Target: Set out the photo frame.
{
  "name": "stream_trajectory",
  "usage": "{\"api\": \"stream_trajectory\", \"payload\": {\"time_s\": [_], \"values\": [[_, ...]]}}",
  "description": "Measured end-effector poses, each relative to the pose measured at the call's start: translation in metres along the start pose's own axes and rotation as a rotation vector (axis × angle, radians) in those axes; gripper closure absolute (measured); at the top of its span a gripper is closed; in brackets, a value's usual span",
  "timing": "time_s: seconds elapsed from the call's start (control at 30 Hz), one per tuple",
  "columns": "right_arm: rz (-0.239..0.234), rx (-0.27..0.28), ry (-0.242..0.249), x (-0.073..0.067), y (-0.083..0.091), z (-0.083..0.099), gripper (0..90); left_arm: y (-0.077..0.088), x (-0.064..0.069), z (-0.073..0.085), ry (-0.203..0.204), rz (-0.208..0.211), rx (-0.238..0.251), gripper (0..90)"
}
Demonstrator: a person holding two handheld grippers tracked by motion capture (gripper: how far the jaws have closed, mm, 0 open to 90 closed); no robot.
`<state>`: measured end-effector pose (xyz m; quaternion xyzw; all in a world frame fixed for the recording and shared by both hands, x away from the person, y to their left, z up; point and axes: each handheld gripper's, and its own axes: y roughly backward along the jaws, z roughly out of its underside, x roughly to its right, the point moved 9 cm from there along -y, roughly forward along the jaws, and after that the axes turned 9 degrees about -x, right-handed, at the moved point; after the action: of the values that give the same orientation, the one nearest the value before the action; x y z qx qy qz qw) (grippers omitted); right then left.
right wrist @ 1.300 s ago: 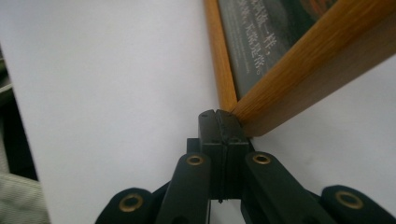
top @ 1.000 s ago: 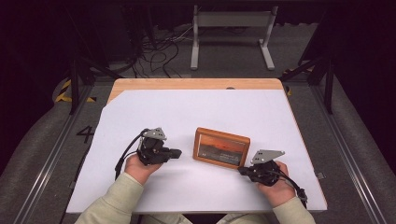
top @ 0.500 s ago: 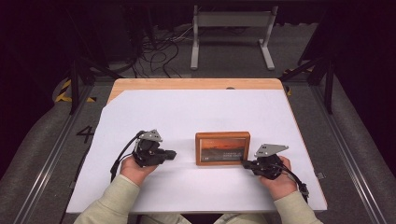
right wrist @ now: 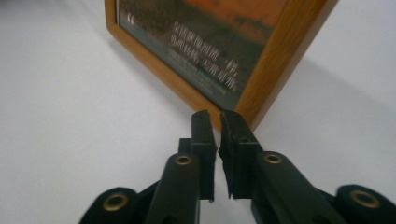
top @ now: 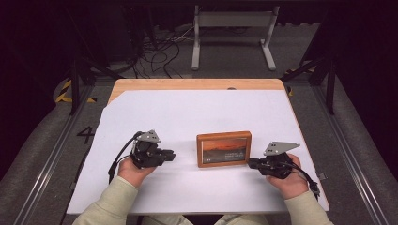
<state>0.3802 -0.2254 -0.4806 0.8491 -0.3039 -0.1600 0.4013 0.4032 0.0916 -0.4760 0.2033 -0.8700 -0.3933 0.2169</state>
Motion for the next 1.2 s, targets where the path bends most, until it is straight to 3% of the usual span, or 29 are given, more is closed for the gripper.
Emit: {"api": "stream_trajectory", "payload": {"time_s": [0.13,0.43,0.53,0.63,0.9,1.0,1.2], "values": [[0.034,0.057,-0.025,0.01,0.017,-0.006,66.8,0.014,-0.004,0.008,0.01,-0.024,0.025,66.5],[0.075,0.102,-0.076,0.034,0.033,0.002,55.9,0.032,-0.022,0.025,0.044,-0.099,0.054,53.0],[0.084,0.107,-0.086,0.04,0.035,0.007,52.1,0.038,-0.029,0.031,0.045,-0.133,0.077,47.8],[0.094,0.111,-0.096,0.046,0.036,0.011,49.2,0.042,-0.035,0.039,0.022,-0.179,0.089,42.7],[0.111,0.115,-0.13,0.059,0.035,0.023,43.6,0.05,-0.047,0.062,0.059,-0.185,0.111,33.5],[0.112,0.113,-0.134,0.064,0.03,0.029,42.5,0.049,-0.051,0.071,0.07,-0.163,0.121,32.0],[0.11,0.102,-0.137,0.068,0.02,0.038,41.2,0.049,-0.063,0.087,0.104,-0.165,0.13,31.8]]}}
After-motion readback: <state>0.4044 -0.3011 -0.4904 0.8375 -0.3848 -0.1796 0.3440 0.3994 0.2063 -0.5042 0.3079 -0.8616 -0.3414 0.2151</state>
